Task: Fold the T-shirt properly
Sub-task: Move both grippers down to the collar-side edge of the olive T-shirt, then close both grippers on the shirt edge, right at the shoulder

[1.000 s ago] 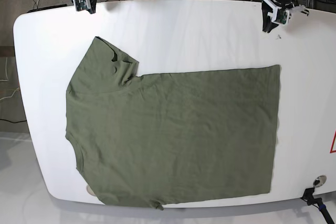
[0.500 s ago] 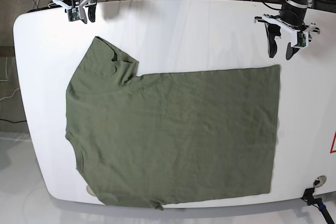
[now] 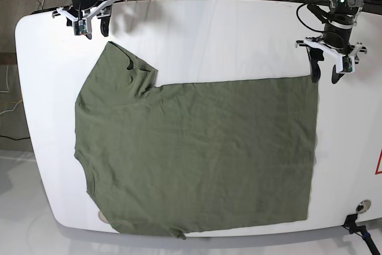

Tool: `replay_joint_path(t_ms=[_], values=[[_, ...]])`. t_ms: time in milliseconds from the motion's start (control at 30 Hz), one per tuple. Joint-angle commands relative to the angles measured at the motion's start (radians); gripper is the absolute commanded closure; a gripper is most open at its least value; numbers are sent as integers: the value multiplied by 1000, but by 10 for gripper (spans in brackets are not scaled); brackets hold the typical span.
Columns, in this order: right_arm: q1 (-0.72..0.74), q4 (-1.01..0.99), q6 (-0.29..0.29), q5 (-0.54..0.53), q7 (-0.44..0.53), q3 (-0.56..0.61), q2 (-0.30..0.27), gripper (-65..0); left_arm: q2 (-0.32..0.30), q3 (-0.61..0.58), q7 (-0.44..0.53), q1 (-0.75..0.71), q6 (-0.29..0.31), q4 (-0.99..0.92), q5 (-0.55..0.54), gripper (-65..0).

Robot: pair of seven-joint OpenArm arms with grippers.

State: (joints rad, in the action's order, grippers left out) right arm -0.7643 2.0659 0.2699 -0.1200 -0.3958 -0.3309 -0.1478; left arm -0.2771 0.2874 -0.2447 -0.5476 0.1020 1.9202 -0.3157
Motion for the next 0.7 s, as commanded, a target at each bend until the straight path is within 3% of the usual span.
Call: replay_joint_path(t_ms=[0, 100, 267, 367, 467, 533, 667], values=[[5, 15, -7, -5, 27, -8, -10, -231, -11, 5, 24, 21, -5, -5, -1, -292], [16, 18, -10, -3, 21, -10, -21, -230, -11, 5, 27, 45, -4, -33, -1, -258], [30, 28, -14, -15, 5, -20, -60, -225, -9, 8, 48, 68, -2, -61, 9, -125], [34, 21, -10, -10, -1, -7, -41, -241, -2, 1, 24, 90, 11, -91, -4, -117], [39, 21, -4, -10, -11, -5, -36, -240, 0, -2, -6, 124, 17, -137, -5, -56], [41, 23, -7, -10, -27, -2, -33, -240, 1, 1, -1, 141, 18, -168, -5, -63], [50, 31, -10, -13, -51, -8, -21, -241, -2, -5, -13, 184, 32, -249, -9, -153]])
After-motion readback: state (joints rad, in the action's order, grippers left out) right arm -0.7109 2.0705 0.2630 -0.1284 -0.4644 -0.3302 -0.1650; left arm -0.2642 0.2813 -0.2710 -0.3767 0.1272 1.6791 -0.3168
